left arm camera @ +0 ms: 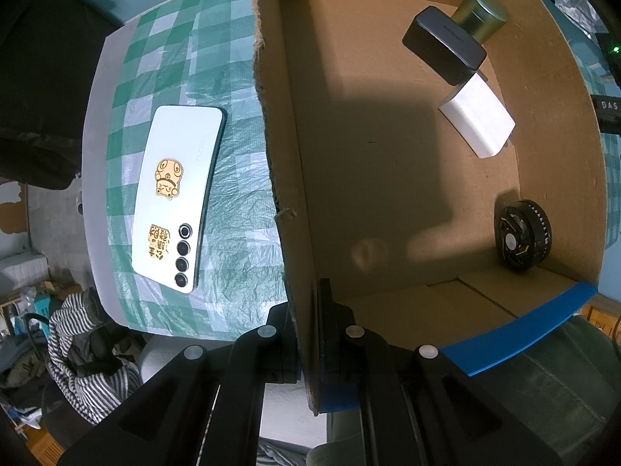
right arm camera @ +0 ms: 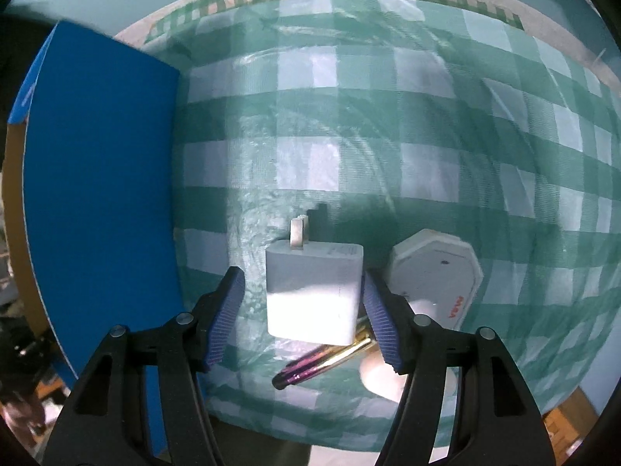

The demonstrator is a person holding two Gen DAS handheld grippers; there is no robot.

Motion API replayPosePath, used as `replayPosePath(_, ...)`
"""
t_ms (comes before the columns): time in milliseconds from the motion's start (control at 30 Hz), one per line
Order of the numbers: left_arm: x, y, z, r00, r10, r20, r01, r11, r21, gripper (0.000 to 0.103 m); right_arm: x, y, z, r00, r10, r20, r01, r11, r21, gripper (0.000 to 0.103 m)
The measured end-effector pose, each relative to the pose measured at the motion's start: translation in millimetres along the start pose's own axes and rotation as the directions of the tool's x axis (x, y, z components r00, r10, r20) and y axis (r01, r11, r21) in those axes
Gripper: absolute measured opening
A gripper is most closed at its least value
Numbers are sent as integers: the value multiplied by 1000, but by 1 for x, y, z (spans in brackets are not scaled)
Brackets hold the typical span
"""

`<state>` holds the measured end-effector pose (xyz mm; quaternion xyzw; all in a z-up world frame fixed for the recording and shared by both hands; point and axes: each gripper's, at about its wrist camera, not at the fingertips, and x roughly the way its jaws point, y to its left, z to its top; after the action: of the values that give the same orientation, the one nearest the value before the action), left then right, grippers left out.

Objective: Organize rigid objects
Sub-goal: 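Grasp the second white charger with the right tool, then carry the second white charger into the box and release it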

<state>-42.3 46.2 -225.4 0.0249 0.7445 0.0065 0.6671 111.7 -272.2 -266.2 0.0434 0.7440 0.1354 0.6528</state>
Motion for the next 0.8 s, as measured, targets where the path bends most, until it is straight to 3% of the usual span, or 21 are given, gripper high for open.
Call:
replayPosePath(100,0,0,0,1000,2,-1,-2,1000,1,5,5,8,-4,1000,1,-12,-2,1000,-16,62)
replayPosePath(333,0,0,-1,1000,3,-2,-3,1000,0,5,14,20,-9,996,-92,18,92,995,-37,62)
replayPosePath(500,0,0,-1,1000,3,-1,-3,1000,0,5,16,32,-13,984,-168,53,171,984,-57,51)
replayPosePath(800,-1,-2,-1,1000,4,-3,-4,1000,8,5,-7,20,-14,988,-131,79,136,989,-62,50)
